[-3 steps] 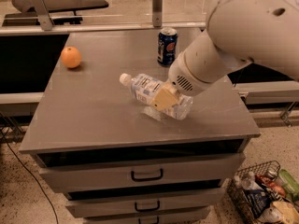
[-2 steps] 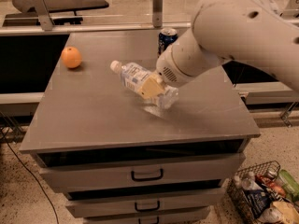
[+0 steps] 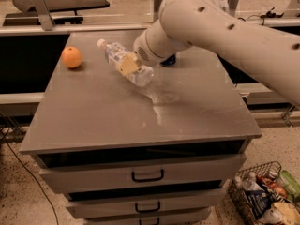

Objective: Move blue plastic bottle near orange

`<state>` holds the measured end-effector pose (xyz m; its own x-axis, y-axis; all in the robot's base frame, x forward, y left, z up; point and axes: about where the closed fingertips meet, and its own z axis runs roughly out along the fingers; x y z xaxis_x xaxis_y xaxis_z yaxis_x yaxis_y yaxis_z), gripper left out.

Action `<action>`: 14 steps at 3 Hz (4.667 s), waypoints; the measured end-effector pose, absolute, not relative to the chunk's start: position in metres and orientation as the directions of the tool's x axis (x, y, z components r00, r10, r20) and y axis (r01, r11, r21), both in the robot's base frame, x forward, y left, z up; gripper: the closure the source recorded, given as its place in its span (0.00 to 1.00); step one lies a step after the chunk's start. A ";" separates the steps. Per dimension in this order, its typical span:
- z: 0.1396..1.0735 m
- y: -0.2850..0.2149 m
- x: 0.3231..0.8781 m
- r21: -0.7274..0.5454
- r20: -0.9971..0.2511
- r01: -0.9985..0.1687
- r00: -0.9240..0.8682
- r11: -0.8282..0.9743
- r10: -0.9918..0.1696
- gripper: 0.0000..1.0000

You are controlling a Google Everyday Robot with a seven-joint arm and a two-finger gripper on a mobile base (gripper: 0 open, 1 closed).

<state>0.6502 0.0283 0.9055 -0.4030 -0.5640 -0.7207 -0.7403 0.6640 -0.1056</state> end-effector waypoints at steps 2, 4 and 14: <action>0.892 0.082 0.726 -0.023 -0.748 -0.711 -0.454 0.703 -0.484 1.00; 0.881 0.139 0.757 0.035 -0.758 -0.742 -0.457 0.669 -0.467 0.84; 0.958 0.062 0.609 0.047 -0.958 -0.844 -0.190 0.534 -0.216 0.00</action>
Offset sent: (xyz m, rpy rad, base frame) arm 0.1163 0.0865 -0.0228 0.1284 0.0659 -0.0611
